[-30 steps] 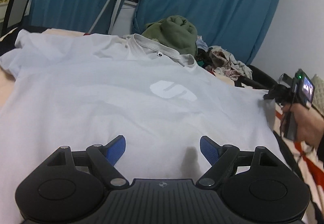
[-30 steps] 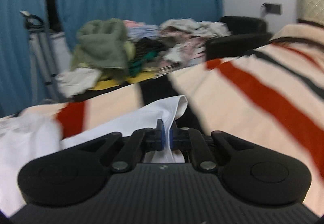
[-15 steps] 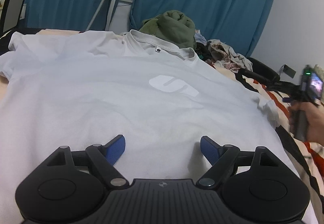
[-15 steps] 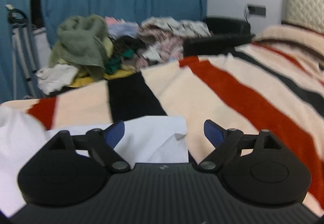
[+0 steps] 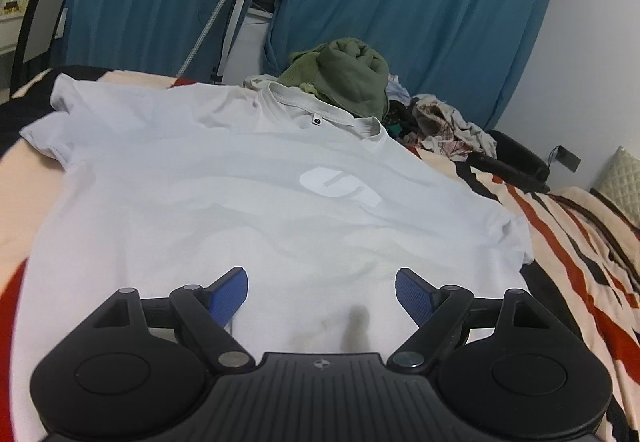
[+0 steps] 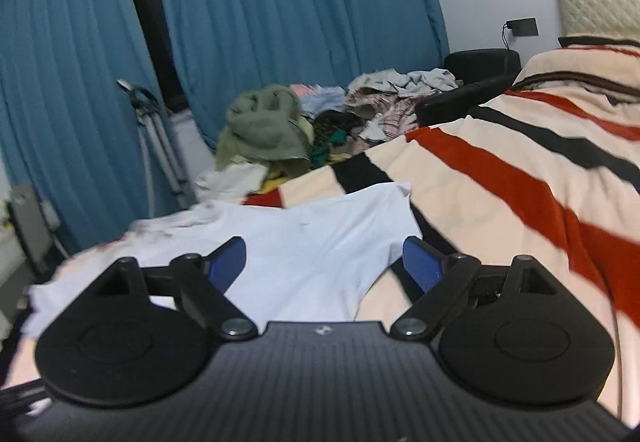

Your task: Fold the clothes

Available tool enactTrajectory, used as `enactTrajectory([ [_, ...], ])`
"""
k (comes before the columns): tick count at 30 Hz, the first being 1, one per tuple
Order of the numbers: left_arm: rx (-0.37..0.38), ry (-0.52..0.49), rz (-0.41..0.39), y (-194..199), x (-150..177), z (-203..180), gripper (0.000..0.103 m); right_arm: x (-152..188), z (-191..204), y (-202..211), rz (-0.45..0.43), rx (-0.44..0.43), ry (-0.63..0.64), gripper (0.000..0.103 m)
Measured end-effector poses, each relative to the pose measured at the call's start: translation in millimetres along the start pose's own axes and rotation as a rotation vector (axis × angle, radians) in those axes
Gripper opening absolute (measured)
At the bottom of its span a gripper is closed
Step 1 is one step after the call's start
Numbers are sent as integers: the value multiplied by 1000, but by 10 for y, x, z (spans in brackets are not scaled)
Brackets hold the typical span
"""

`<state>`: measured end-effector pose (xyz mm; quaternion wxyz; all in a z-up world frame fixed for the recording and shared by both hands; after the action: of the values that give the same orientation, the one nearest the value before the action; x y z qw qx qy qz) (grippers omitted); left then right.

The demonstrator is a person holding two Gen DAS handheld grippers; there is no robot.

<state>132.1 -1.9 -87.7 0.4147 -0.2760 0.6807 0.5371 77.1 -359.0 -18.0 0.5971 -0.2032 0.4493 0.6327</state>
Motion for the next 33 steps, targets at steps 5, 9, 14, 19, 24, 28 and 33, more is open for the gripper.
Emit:
enactTrajectory([
  [5,-54,3,23,292,35,56,82,199,-49,325,52,-13,-61,87],
  [9,-111,89,76,581,87,313,78,303,-109,438,82,-32,-129,87],
  [14,-188,185,143,1083,-60,809,72,301,-118,548,72,-45,-138,87],
  [19,-148,387,151,1724,-401,1262,69,296,-153,710,85,-110,-199,87],
  [24,-106,365,144,2116,-601,1404,68,234,-164,826,95,-163,-272,87],
  [28,-43,344,199,2099,-131,1340,67,195,-214,903,107,-186,-305,87],
  [33,92,446,348,1850,792,1137,67,166,-332,930,129,-205,-374,87],
])
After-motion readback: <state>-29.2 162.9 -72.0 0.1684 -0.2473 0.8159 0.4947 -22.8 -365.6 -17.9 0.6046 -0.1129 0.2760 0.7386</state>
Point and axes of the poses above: each gripper's, at about its wrist camera, not at the fingertips, and y roughly against the way its jaws point, z to its left, x to its underside, the point moved 5 cm from there along -y, roughly the way its jaws point, and after that the axes turned 14 degrees about -y, right-handed, at the moved point
